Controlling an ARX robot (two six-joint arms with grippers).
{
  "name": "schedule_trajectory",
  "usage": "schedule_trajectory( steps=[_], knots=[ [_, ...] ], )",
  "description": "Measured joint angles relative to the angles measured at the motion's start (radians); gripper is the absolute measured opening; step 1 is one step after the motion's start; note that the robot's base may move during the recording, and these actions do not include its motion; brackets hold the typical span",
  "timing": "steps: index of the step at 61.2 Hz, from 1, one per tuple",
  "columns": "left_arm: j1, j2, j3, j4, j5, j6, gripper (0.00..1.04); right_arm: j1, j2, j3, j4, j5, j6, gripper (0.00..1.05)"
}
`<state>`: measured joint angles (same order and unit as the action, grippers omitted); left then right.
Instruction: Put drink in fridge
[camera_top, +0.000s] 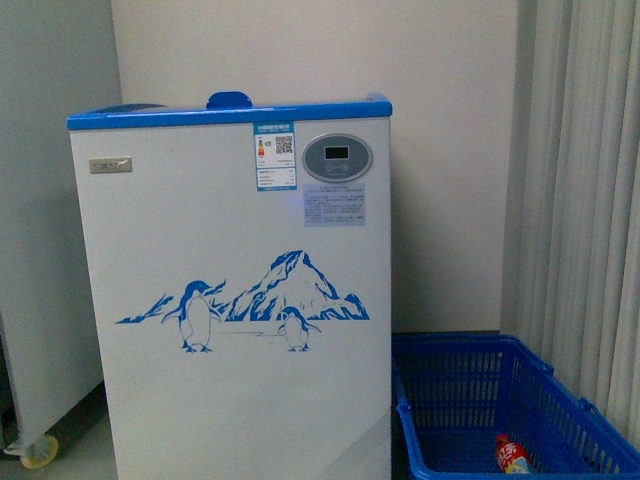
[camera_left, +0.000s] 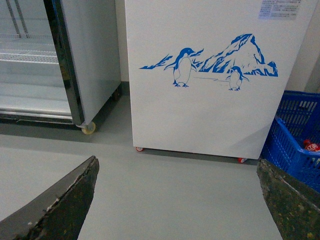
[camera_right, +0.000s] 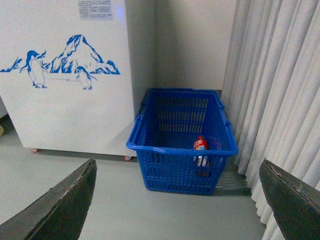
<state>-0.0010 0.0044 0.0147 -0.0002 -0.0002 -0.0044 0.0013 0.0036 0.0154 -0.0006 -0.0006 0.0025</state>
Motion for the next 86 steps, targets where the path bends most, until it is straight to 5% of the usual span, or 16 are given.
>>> schedule_trajectory(
  steps=[86],
  knots=[
    [0.000, 0.000, 0.000, 0.000, 0.000, 0.000, 0.97, 0.000, 0.000, 0.000, 0.000, 0.000, 0.000, 0.97]
  ],
)
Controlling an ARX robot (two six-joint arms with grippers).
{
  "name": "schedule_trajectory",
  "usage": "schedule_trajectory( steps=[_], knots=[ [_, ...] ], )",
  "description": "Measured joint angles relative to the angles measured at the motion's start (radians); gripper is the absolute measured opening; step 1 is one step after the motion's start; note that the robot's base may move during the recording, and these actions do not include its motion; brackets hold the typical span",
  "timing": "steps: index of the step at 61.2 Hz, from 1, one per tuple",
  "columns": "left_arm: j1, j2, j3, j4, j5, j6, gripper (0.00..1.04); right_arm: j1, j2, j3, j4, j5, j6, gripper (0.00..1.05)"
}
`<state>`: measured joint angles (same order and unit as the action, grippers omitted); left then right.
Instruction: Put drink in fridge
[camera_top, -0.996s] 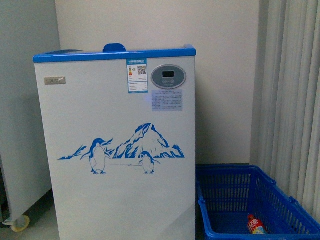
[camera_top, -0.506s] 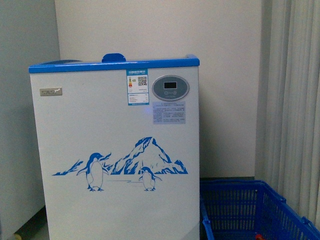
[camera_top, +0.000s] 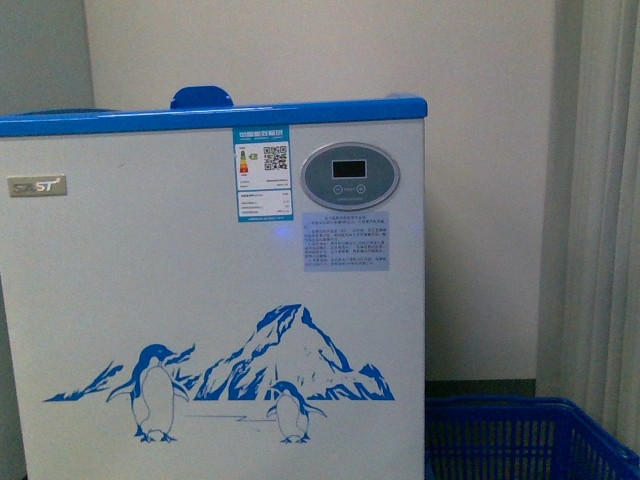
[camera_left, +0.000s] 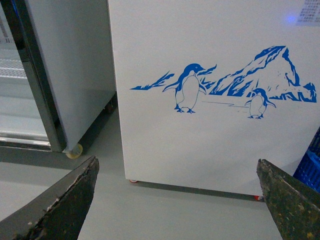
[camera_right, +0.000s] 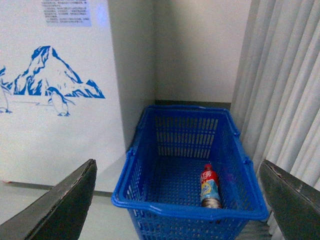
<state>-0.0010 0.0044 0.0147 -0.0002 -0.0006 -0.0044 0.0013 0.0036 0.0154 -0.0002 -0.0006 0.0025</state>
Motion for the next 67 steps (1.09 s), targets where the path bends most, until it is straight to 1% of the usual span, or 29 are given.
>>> schedule_trajectory(
  steps=[60, 62, 63, 64, 65, 67],
  knots=[
    [0.000, 0.001, 0.000, 0.000, 0.000, 0.000, 0.97, 0.000, 0.000, 0.000, 0.000, 0.002, 0.000, 0.97],
    [0.000, 0.000, 0.000, 0.000, 0.000, 0.000, 0.97, 0.016, 0.024, 0.010, -0.037, 0.062, 0.027, 0.97],
    [0.000, 0.000, 0.000, 0.000, 0.001, 0.000, 0.97, 0.039, 0.055, 0.035, -0.100, 0.143, 0.043, 0.97],
    [0.000, 0.001, 0.000, 0.000, 0.001, 0.000, 0.97, 0.051, 0.077, 0.049, -0.134, 0.159, 0.060, 0.97],
    [0.000, 0.002, 0.000, 0.000, 0.001, 0.000, 0.97, 0.060, 0.101, 0.064, -0.164, 0.216, 0.072, 0.97],
    [0.000, 0.002, 0.000, 0.000, 0.000, 0.000, 0.97, 0.070, 0.159, 0.093, -0.219, 0.283, 0.102, 0.97]
  ],
)
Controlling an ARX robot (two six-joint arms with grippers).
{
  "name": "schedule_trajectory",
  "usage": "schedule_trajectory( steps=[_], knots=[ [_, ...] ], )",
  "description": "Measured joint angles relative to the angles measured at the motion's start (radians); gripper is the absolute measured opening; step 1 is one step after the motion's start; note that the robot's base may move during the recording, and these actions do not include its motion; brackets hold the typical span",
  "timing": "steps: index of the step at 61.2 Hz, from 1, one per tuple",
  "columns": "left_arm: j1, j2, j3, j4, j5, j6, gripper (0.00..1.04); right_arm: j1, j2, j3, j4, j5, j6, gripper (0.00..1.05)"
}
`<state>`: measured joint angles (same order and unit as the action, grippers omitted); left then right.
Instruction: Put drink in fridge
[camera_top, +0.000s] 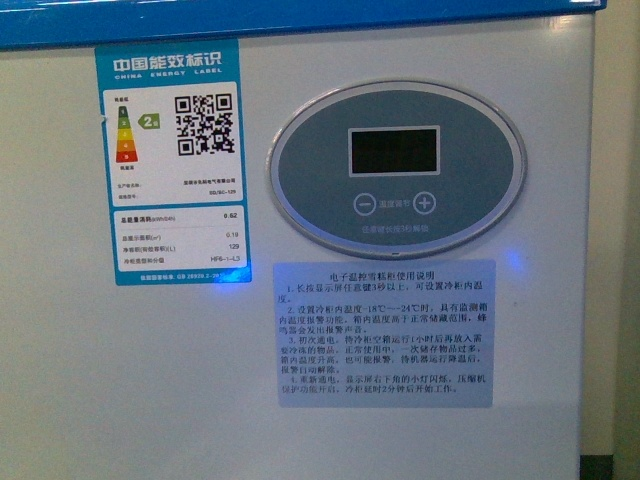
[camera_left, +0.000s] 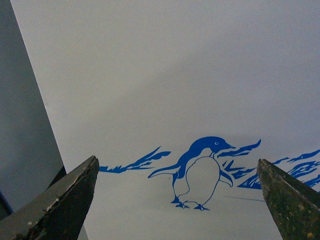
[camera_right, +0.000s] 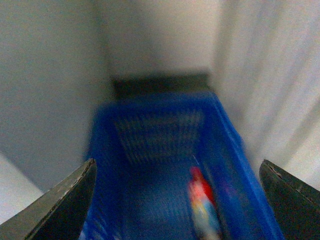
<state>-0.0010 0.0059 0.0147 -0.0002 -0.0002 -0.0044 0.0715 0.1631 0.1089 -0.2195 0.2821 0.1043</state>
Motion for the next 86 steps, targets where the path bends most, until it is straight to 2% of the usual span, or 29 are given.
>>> schedule_trajectory(
  steps=[2, 6, 11, 16, 21, 32, 40, 47, 69, 86],
  knots=[
    [0.000, -0.001, 0.000, 0.000, 0.000, 0.000, 0.97, -0.011, 0.095, 0.036, -0.060, 0.069, 0.012, 0.97],
    [0.000, 0.000, 0.000, 0.000, 0.001, 0.000, 0.97, -0.066, 0.246, 0.060, -0.055, 0.093, 0.010, 0.97],
    [0.000, 0.000, 0.000, 0.000, 0.000, 0.000, 0.97, -0.169, 0.449, 0.076, 0.050, 0.026, -0.026, 0.97],
    [0.000, 0.000, 0.000, 0.000, 0.000, 0.000, 0.97, -0.283, 0.751, 0.138, 0.239, -0.051, -0.098, 0.97],
    [0.000, 0.000, 0.000, 0.000, 0.000, 0.000, 0.97, -0.311, 0.995, 0.208, 0.352, -0.090, -0.142, 0.97],
    [0.000, 0.000, 0.000, 0.000, 0.000, 0.000, 0.97, -0.289, 1.516, 0.346, 0.533, -0.089, -0.201, 0.97],
    [0.000, 0.000, 0.000, 0.000, 0.000, 0.000, 0.97, -0.270, 1.738, 0.429, 0.619, -0.042, -0.203, 0.97],
    [0.000, 0.000, 0.000, 0.000, 0.000, 0.000, 0.97, -0.253, 2.016, 0.564, 0.681, 0.037, -0.199, 0.97],
    [0.000, 0.000, 0.000, 0.000, 0.000, 0.000, 0.97, -0.209, 2.510, 0.858, 0.693, 0.161, -0.097, 0.97],
    [0.000, 0.000, 0.000, 0.000, 0.000, 0.000, 0.97, -0.208, 2.665, 1.002, 0.635, 0.243, -0.067, 0.97]
  ],
)
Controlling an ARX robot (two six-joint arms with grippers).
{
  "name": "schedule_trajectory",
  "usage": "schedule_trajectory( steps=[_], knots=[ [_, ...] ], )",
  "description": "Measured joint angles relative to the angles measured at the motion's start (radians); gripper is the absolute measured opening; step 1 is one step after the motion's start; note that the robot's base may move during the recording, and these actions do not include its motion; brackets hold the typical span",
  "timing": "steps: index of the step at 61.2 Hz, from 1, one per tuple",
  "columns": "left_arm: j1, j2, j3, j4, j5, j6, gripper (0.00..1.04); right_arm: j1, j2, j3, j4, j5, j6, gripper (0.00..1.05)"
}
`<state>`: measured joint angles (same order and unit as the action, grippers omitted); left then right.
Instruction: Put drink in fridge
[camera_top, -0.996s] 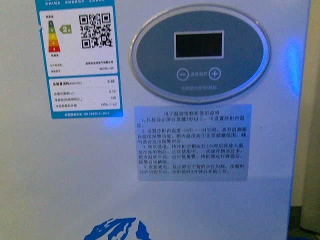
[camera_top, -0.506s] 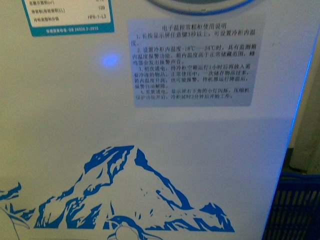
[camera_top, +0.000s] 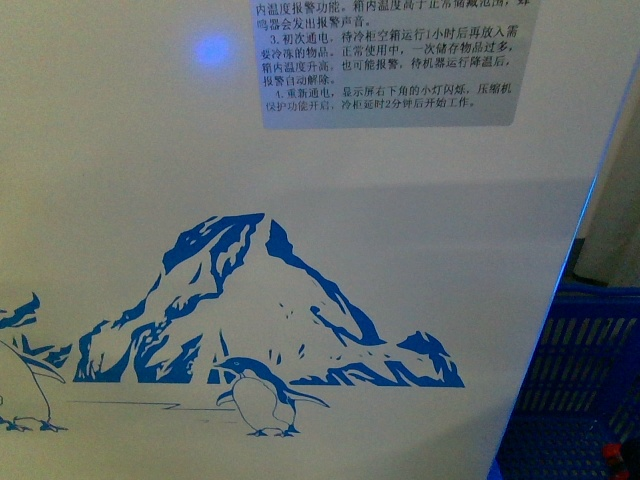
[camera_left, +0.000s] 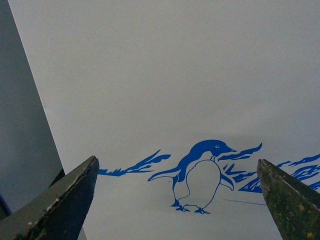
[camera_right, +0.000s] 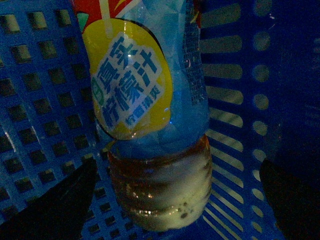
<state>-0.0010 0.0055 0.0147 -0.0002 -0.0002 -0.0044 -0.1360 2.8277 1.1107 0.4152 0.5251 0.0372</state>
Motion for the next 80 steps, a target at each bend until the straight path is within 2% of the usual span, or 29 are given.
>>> schedule_trajectory(
  steps=[17, 29, 47, 54, 65, 80],
  knots=[
    [0.000, 0.000, 0.000, 0.000, 0.000, 0.000, 0.97, -0.023, 0.042, 0.086, -0.063, -0.010, 0.055, 0.97],
    [0.000, 0.000, 0.000, 0.000, 0.000, 0.000, 0.97, -0.067, 0.073, 0.149, -0.138, -0.084, 0.166, 0.97],
    [0.000, 0.000, 0.000, 0.000, 0.000, 0.000, 0.97, -0.069, 0.094, 0.157, -0.124, -0.145, 0.200, 0.97],
    [0.000, 0.000, 0.000, 0.000, 0.000, 0.000, 0.97, -0.069, 0.096, 0.156, -0.098, -0.159, 0.193, 0.79],
    [0.000, 0.000, 0.000, 0.000, 0.000, 0.000, 0.97, -0.069, 0.095, 0.143, -0.065, -0.159, 0.172, 0.58],
    [0.000, 0.000, 0.000, 0.000, 0.000, 0.000, 0.97, -0.069, 0.076, 0.114, -0.026, -0.164, 0.144, 0.46]
  ],
)
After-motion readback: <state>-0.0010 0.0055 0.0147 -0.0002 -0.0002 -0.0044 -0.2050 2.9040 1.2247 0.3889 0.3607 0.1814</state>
